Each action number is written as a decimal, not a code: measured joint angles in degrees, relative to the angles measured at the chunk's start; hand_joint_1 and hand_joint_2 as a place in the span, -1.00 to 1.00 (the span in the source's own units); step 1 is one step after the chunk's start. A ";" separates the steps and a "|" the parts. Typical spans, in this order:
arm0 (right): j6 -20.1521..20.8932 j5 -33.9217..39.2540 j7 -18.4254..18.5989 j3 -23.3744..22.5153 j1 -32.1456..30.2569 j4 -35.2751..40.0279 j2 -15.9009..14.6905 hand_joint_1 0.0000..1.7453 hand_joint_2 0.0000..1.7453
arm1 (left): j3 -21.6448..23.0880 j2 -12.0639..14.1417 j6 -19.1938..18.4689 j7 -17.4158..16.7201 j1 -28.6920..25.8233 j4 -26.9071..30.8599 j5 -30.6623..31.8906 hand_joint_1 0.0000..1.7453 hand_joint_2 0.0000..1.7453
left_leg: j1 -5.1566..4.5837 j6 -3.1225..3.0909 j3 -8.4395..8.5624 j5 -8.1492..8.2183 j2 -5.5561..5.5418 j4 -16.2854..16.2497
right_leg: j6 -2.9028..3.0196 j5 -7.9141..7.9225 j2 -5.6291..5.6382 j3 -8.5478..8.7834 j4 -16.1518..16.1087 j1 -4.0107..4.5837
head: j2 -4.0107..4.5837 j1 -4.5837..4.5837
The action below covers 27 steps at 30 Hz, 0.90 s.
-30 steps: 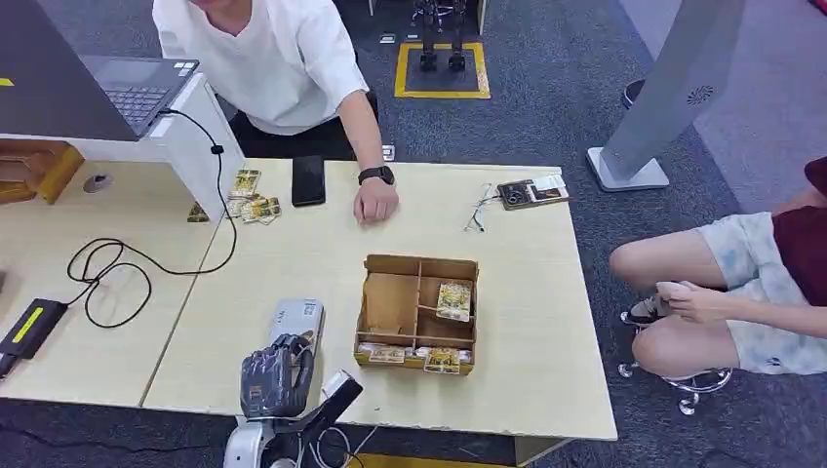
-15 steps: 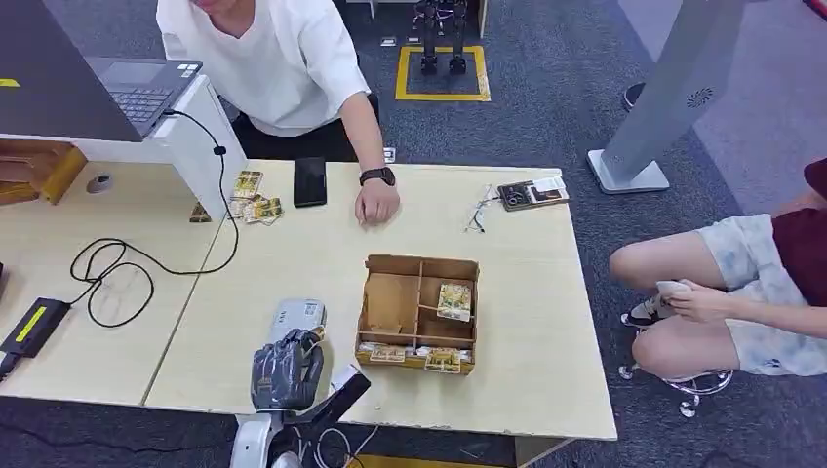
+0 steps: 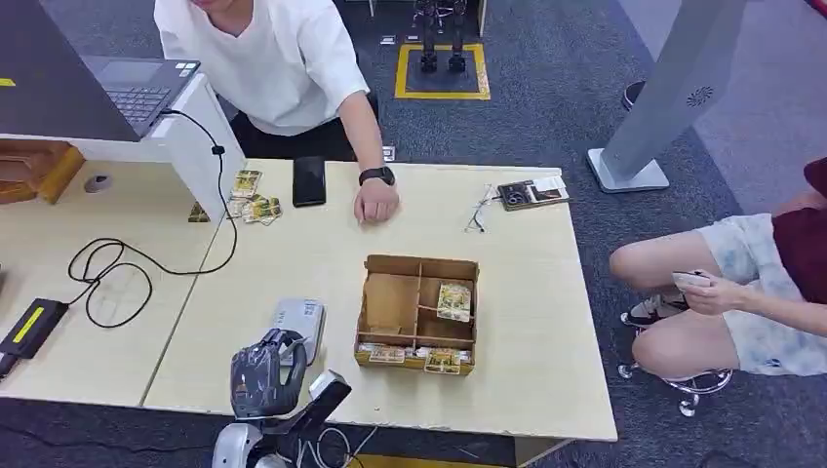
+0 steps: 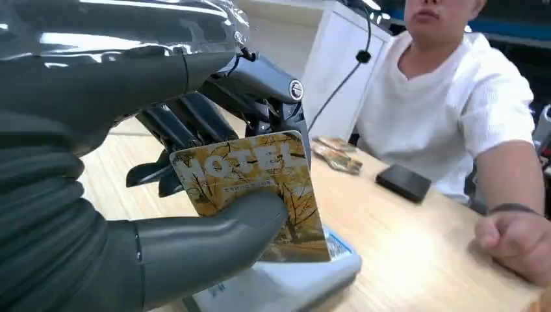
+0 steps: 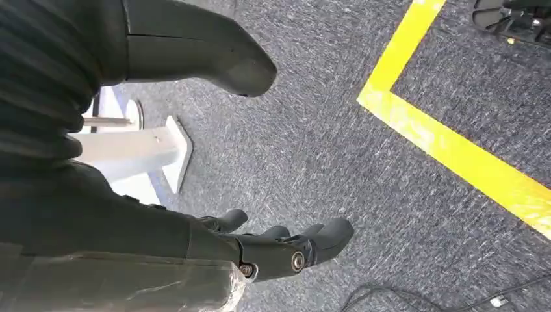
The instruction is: Pass the card to the sensor for recognition and then transmit it.
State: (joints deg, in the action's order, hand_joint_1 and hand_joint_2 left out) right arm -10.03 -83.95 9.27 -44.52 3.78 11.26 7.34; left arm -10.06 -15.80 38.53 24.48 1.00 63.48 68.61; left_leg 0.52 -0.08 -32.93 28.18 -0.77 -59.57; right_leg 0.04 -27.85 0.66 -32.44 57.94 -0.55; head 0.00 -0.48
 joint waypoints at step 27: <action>-0.37 -1.16 0.09 0.00 0.06 0.00 0.00 -1.00 1.00 | -5.53 -0.22 -0.02 10.08 -2.10 13.37 -20.28 1.00 1.00 | 0.00 0.00 -0.14 0.00 0.03 0.00 | 0.00 0.00 0.01 -0.17 0.00 0.00 | 0.00 -0.02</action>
State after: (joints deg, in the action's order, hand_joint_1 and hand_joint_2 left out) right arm -10.40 -85.11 9.35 -44.52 3.84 11.26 7.34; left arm -15.58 -16.02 38.51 34.56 -1.10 76.85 48.33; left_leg 0.52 -0.08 -33.07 28.18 -0.74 -59.57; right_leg 0.04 -27.85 0.67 -32.61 57.94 -0.55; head 0.00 -0.50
